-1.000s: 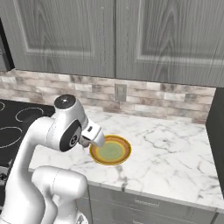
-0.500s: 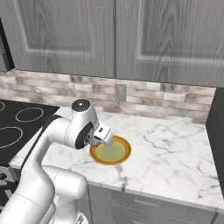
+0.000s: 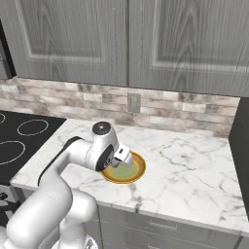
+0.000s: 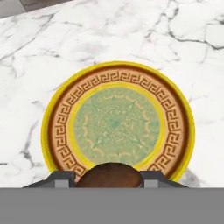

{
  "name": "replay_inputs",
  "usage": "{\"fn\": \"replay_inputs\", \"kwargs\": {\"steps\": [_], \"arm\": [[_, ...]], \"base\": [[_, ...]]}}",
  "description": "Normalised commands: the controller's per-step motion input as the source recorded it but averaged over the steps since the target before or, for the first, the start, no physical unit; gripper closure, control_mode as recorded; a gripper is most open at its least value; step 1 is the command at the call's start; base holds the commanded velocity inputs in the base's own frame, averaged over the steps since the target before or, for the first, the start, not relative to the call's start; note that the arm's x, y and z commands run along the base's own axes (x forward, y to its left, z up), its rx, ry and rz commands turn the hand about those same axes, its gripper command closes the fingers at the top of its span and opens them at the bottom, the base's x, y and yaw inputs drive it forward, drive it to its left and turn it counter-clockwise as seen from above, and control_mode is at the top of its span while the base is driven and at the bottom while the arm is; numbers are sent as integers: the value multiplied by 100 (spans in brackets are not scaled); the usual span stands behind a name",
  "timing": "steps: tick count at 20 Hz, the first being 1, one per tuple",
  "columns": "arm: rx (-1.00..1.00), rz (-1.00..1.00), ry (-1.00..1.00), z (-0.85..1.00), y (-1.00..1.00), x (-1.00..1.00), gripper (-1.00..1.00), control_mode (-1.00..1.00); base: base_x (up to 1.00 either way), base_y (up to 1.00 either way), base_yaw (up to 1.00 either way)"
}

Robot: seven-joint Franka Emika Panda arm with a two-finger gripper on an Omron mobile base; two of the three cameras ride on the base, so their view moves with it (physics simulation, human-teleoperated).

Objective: Pick mushroom from the fridge and place it on the plate on the counter.

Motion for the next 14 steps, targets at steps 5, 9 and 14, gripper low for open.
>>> {"fn": "replay_inputs", "kwargs": {"steps": [5,9,14], "arm": [[-4,0,0,-37,-12,55,100,-100],[0,4,0,-19,-17,17,100,-100],[0,3,1,-5,-1,0,-100,-100]], "base": [[0,0,0],[0,0,0],[0,0,0]]}}
